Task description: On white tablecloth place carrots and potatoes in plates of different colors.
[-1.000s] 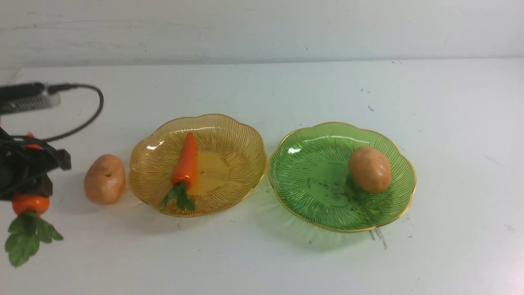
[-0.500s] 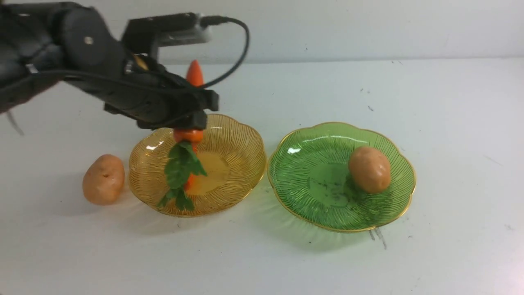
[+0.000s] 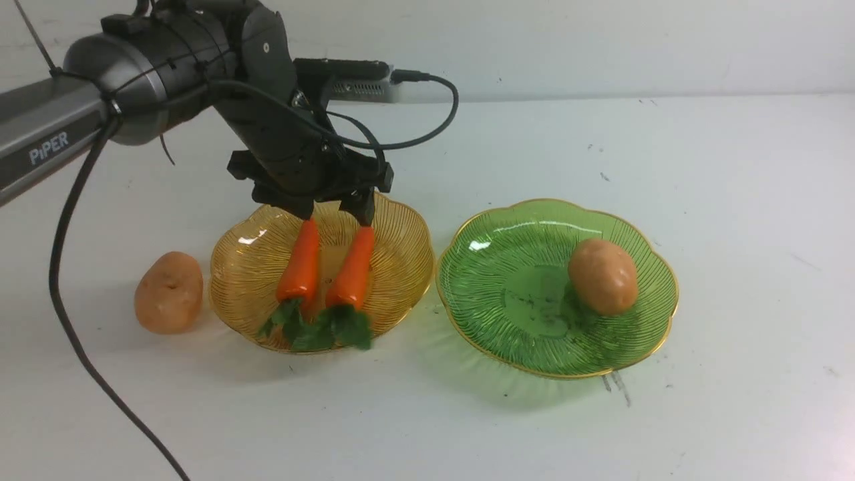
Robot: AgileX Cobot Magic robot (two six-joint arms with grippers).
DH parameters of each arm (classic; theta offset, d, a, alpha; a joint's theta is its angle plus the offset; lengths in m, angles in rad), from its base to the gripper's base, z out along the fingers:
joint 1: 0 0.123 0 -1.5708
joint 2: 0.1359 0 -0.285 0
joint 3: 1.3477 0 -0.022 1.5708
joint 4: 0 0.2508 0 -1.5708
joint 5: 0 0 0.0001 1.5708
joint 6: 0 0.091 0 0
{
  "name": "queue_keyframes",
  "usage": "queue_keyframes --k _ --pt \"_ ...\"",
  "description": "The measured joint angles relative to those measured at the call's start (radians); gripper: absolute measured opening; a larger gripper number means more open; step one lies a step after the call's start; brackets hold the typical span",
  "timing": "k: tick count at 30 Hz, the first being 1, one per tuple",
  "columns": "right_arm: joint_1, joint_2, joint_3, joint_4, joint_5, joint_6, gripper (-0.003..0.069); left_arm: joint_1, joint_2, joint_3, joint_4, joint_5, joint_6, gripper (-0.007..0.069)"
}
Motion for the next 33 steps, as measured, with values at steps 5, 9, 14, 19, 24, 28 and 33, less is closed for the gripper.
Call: queue_keyframes --k 5,9,14,19,24,28,33 --pt "0.0 0.0 0.0 0.0 0.0 0.0 -0.0015 0.082 0.006 0.003 -0.119 0.0 0.169 0.0039" --pt "0.0 0.0 0.0 -0.001 -0.001 0.0 -0.0015 0.078 0.05 0.003 -0.126 0.0 0.183 0.0202" --pt "0.0 0.0 0.0 -0.001 -0.001 0.0 -0.0015 0.078 0.109 0.003 -0.09 0.0 0.15 0.044" --pt "0.0 0.0 0.0 -0.001 -0.001 0.0 -0.0015 0.078 0.156 0.003 -0.067 0.0 0.101 0.0634" --pt "0.0 0.0 0.0 -0.001 -0.01 0.0 -0.0015 0.078 0.193 0.003 -0.062 -0.002 0.093 0.0682" --pt "0.0 0.0 0.0 -0.001 -0.017 0.0 -0.0015 0.078 0.226 0.003 -0.061 -0.005 0.092 0.0682" --pt "0.0 0.0 0.0 -0.001 -0.02 0.0 -0.0015 0.078 0.26 0.003 -0.061 -0.006 0.084 0.0627"
